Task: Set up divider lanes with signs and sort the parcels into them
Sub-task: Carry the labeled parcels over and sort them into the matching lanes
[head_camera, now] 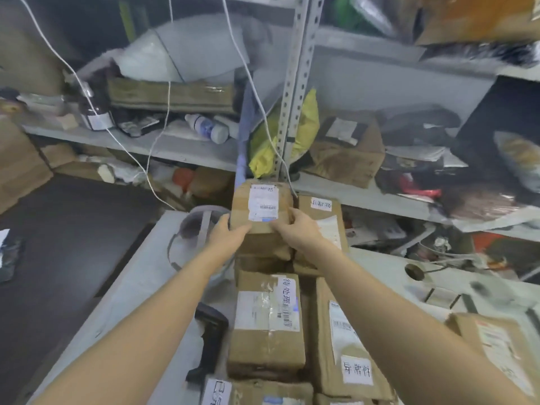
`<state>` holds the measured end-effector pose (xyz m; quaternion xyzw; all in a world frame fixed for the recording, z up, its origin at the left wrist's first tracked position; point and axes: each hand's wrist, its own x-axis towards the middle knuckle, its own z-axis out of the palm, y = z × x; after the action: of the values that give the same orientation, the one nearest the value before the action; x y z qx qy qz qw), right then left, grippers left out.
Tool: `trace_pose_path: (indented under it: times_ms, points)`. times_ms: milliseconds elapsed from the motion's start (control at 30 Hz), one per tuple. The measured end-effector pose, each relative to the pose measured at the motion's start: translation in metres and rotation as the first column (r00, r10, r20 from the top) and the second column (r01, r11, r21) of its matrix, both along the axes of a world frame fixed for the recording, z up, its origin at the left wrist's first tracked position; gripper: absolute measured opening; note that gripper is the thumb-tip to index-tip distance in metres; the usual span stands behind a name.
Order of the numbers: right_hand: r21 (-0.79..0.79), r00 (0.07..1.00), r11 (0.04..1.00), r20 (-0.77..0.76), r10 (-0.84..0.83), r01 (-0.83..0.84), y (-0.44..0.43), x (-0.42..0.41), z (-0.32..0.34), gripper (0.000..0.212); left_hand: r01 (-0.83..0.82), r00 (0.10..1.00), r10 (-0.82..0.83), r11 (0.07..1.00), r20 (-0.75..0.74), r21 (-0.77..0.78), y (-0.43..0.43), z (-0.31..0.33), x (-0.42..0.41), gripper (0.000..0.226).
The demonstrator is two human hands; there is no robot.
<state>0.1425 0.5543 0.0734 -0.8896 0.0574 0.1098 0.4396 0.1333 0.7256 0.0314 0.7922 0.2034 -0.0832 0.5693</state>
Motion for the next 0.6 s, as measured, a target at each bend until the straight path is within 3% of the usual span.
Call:
trace_pose_path:
  times_ms: [100, 200, 400, 600]
  points:
    - [-0.043, 0.998, 0.997, 0.005, -0.060, 0.060, 0.009, 0.006, -0.007, 0.081, 0.053, 0.999, -0.052, 0.995, 0.011, -0.090, 0.004, -0.004, 0.011, 0.061]
    - [0.047, 0.994, 0.993, -0.020, -0.111, 0.112, 0.012, 0.006, -0.013, 0.085, 0.080, 0.995, -0.070, 0.983, 0.064, -0.165, 0.009, -0.012, 0.011, 0.064]
    - [0.193, 0.986, 0.972, 0.078, -0.151, 0.133, 0.015, -0.007, -0.017, 0.054, 0.114, 0.979, -0.060, 0.955, 0.197, -0.274, 0.014, -0.010, 0.000, 0.069]
    - [0.339, 0.963, 0.936, 0.209, -0.172, 0.093, 0.020, -0.028, 0.008, 0.050, 0.137, 0.937, -0.043, 0.958, 0.347, -0.252, 0.021, 0.027, -0.013, 0.066]
